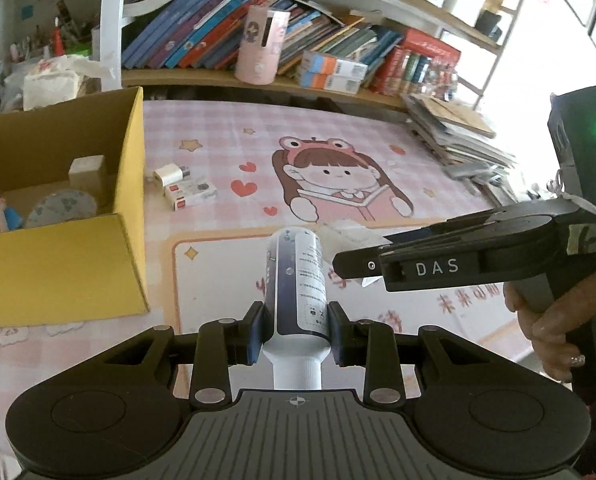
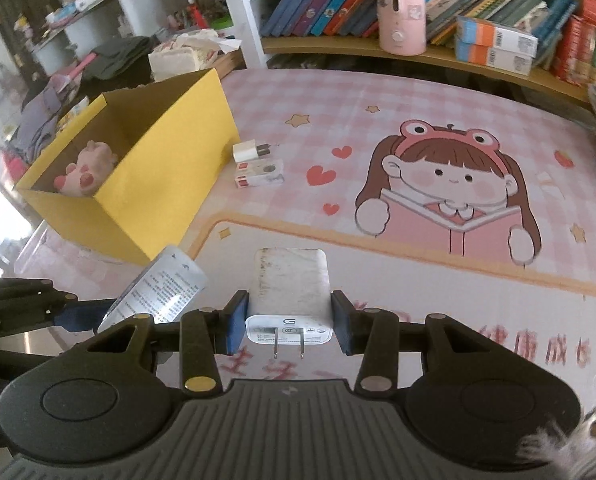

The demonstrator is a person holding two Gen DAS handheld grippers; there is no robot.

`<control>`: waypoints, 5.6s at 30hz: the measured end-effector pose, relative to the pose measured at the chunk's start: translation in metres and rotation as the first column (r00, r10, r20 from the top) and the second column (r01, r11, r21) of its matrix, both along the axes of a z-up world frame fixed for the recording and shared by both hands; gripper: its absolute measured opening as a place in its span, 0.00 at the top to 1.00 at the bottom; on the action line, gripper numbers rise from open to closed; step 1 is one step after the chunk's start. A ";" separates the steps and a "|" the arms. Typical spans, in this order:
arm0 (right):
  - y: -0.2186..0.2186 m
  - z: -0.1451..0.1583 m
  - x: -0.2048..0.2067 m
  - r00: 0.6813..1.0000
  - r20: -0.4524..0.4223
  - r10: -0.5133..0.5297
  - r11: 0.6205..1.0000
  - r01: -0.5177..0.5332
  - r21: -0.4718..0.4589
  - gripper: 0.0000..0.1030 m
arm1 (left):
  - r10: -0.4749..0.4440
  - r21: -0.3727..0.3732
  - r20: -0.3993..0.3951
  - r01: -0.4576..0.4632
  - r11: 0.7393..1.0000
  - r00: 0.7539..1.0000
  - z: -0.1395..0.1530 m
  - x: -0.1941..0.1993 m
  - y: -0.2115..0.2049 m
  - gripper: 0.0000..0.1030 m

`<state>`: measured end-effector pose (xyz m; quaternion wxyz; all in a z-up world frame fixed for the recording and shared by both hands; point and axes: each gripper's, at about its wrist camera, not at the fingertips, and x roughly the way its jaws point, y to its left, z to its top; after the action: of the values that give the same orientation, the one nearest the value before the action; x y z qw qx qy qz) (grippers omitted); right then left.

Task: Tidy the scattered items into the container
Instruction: 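Lift the spray bottle with the left tool while the right tool carries the charger toward the box, then lower the spray bottle into the box and open the left tool while the right tool releases the charger, then withdraw both tools from the box toward the remaining small white items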

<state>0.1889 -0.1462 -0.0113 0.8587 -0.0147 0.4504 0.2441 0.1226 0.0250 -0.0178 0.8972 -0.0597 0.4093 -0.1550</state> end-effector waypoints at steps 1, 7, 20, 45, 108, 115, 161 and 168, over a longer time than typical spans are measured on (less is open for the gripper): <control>0.003 0.001 -0.007 1.000 0.000 -0.014 1.000 0.014 0.000 0.60 | -0.012 -0.004 0.000 0.012 1.000 1.000 0.001 -0.004 0.005 0.70; 0.027 0.008 -0.046 0.996 0.006 -0.085 0.996 0.085 -0.002 0.60 | -0.069 -0.018 0.006 0.069 0.997 0.998 0.007 -0.030 0.040 0.70; 0.086 0.009 -0.118 0.988 0.001 -0.151 0.988 0.151 0.010 0.60 | -0.132 -0.049 0.001 0.132 0.990 0.991 0.007 -0.080 0.099 0.70; 0.177 0.015 -0.143 1.000 0.012 -0.029 1.000 0.029 0.000 0.60 | -0.017 -0.076 0.000 0.017 0.997 1.000 0.009 -0.114 0.183 0.70; 0.280 0.029 0.061 0.986 0.081 0.143 0.982 -0.131 -0.137 0.60 | -0.050 0.349 0.062 0.025 0.937 0.997 0.046 0.103 0.227 0.70; 0.294 0.005 0.083 0.988 0.007 0.152 0.966 -0.147 -0.212 0.59 | -0.074 0.446 -0.040 0.084 0.891 0.997 0.020 0.139 0.214 0.70; 0.259 0.067 0.033 0.985 0.164 0.049 0.996 -0.037 -0.076 0.47 | -0.045 0.421 0.264 -0.073 0.904 0.963 0.100 0.073 0.209 0.21; 0.238 0.092 -0.006 0.970 0.243 0.020 1.000 -0.021 0.000 0.47 | -0.008 0.359 0.346 -0.124 0.925 0.938 0.122 0.027 0.211 0.19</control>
<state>0.1828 0.0922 0.0808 0.9048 -0.0481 0.3415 0.2498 0.1494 0.2364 0.1040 0.9533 0.1287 0.2679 -0.0547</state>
